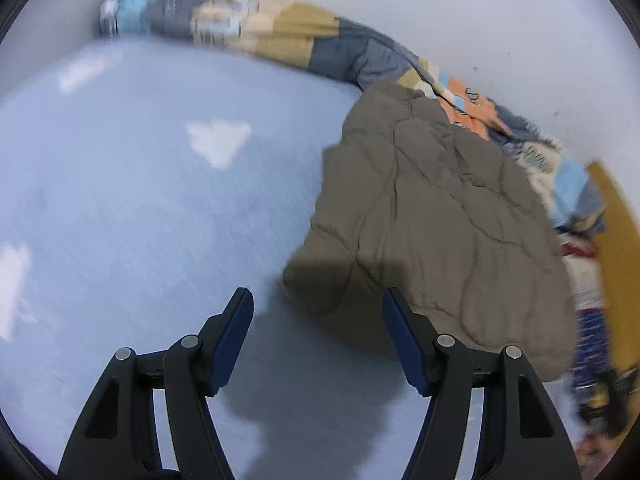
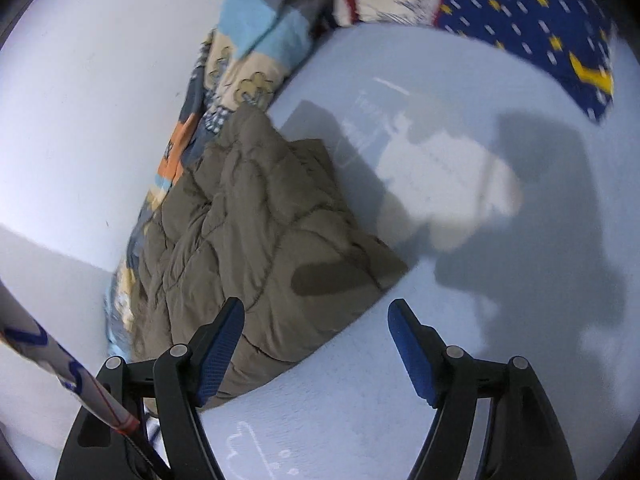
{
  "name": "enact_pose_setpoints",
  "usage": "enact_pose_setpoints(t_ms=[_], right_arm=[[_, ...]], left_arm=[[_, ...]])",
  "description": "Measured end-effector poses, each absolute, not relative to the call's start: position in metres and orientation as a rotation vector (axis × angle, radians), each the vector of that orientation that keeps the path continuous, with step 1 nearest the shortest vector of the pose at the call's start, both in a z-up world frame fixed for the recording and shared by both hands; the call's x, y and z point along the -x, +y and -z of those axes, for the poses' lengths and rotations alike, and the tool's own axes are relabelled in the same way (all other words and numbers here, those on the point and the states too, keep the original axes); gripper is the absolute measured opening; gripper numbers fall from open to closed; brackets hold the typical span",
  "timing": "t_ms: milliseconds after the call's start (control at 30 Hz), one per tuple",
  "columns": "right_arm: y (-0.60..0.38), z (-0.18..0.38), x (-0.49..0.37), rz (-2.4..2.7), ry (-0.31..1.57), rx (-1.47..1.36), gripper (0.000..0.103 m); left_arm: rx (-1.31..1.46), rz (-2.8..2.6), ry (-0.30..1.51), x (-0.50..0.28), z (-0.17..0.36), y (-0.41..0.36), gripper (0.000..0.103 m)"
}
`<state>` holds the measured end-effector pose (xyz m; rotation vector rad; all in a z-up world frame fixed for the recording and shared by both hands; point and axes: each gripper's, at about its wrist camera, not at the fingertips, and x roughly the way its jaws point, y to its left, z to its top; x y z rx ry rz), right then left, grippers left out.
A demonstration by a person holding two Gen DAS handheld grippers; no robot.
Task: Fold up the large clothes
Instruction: 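Open both grippers and release the folded jacket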
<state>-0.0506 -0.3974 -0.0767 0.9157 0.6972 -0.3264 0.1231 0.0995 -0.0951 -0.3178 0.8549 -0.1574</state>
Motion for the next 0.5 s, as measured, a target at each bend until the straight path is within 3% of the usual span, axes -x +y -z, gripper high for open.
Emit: enact_pose_setpoints(t_ms=[200,500], right_arm=[[-0.349,0.054,0.018,0.296,0.716,-0.614,0.078],[-0.331,0.073,-0.013,0.301,0.768,-0.473,0.076]], left_arm=[[0.054,0.102,0.761,-0.12,0.082,0.055,0.066],[0.03,0.1,0.763,-0.126,0.09,0.054,0.067]])
